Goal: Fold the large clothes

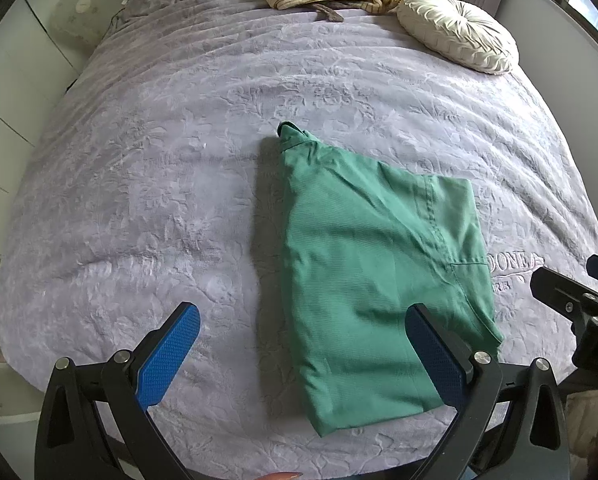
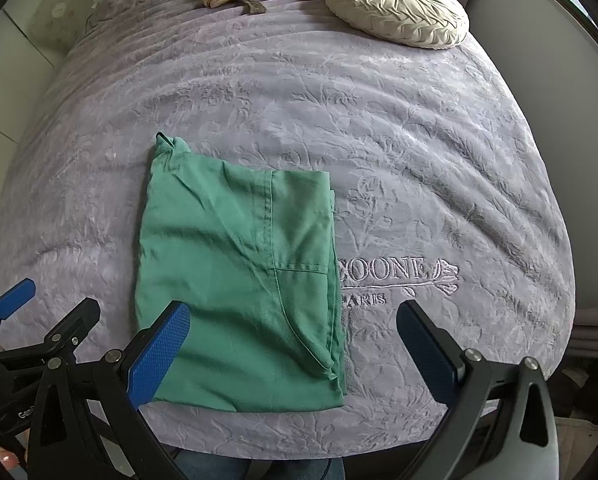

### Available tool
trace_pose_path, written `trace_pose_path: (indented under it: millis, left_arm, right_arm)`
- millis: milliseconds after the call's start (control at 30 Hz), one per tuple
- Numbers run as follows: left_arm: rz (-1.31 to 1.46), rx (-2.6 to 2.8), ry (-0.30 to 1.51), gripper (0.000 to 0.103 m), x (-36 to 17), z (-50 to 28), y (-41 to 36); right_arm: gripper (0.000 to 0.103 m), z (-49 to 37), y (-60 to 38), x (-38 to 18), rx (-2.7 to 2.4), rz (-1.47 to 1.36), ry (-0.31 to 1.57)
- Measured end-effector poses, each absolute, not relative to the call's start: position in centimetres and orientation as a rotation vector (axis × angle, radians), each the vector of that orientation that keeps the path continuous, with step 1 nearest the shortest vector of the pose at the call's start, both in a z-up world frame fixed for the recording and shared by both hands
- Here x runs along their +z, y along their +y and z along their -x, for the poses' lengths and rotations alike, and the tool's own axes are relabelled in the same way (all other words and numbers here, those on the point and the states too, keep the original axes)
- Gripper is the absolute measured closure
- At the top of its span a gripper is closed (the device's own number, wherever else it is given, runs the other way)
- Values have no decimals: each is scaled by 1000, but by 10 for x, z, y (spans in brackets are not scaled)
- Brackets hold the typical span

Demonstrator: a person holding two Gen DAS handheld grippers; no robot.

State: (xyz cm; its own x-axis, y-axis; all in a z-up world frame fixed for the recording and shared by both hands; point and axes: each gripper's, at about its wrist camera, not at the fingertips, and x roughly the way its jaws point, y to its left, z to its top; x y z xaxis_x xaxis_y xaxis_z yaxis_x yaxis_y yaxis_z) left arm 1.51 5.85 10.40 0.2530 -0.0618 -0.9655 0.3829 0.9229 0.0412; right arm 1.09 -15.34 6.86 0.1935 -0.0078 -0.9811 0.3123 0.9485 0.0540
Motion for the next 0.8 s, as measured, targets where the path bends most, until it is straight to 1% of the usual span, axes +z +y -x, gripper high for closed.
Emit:
trace_pose_path:
  millis: [800]
  left_arm:
    - [-293,-306,1284,0,103,-14,59]
  right_arm:
    - [0,-10,-151,68,-221,-260,1367]
